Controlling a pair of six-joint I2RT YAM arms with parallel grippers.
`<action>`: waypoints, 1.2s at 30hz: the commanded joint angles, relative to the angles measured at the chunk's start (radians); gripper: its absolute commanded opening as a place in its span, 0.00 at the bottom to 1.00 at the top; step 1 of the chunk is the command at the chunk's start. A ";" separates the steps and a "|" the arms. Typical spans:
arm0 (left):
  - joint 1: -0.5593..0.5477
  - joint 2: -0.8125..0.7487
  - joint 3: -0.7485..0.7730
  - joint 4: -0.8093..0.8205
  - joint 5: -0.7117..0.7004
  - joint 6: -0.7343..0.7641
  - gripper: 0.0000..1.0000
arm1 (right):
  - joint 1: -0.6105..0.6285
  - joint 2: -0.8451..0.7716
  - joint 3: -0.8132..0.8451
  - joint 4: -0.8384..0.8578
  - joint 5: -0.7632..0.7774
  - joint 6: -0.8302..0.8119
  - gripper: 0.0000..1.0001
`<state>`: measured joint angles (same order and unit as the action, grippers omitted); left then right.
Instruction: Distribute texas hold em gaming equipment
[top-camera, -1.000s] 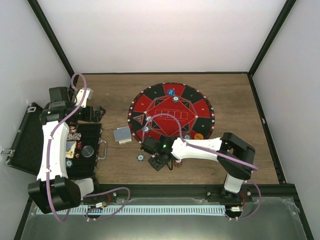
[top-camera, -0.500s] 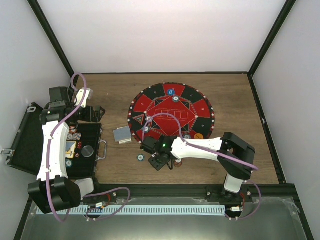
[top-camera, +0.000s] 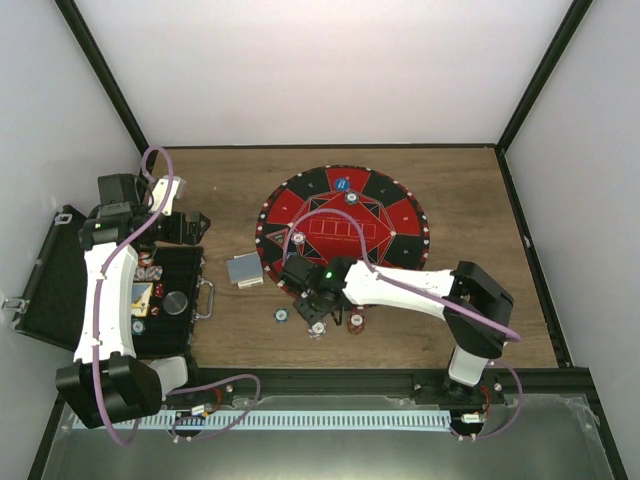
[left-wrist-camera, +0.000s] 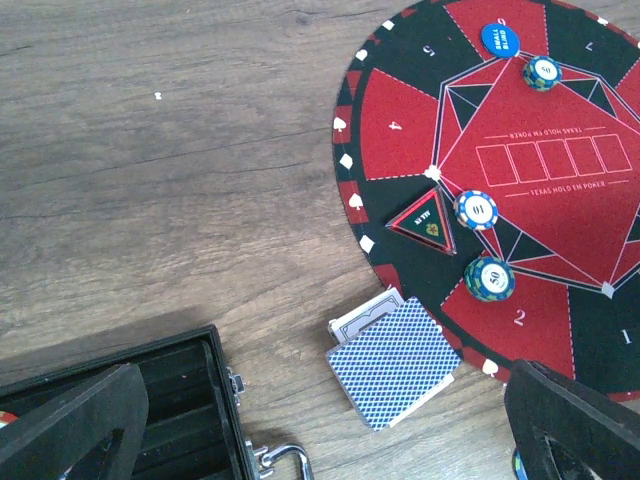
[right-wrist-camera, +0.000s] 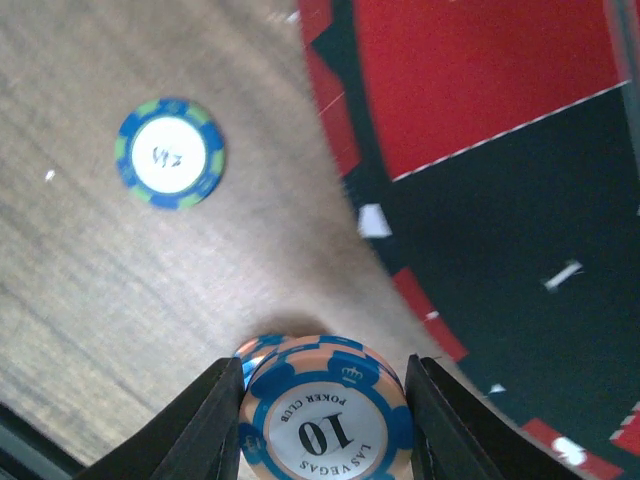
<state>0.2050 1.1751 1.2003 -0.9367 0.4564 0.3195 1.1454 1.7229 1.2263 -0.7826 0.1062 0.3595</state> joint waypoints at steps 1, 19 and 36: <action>0.005 -0.017 0.006 -0.003 0.007 0.013 1.00 | -0.103 -0.037 0.087 -0.025 0.054 -0.029 0.09; 0.006 0.007 0.004 0.006 0.011 0.014 1.00 | -0.632 0.334 0.541 0.052 0.104 -0.129 0.09; 0.005 0.056 -0.009 0.037 0.017 0.017 1.00 | -0.824 0.679 0.872 0.046 0.024 -0.141 0.08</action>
<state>0.2050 1.2232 1.2003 -0.9195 0.4583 0.3229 0.3370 2.3352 2.0384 -0.7288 0.1497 0.2302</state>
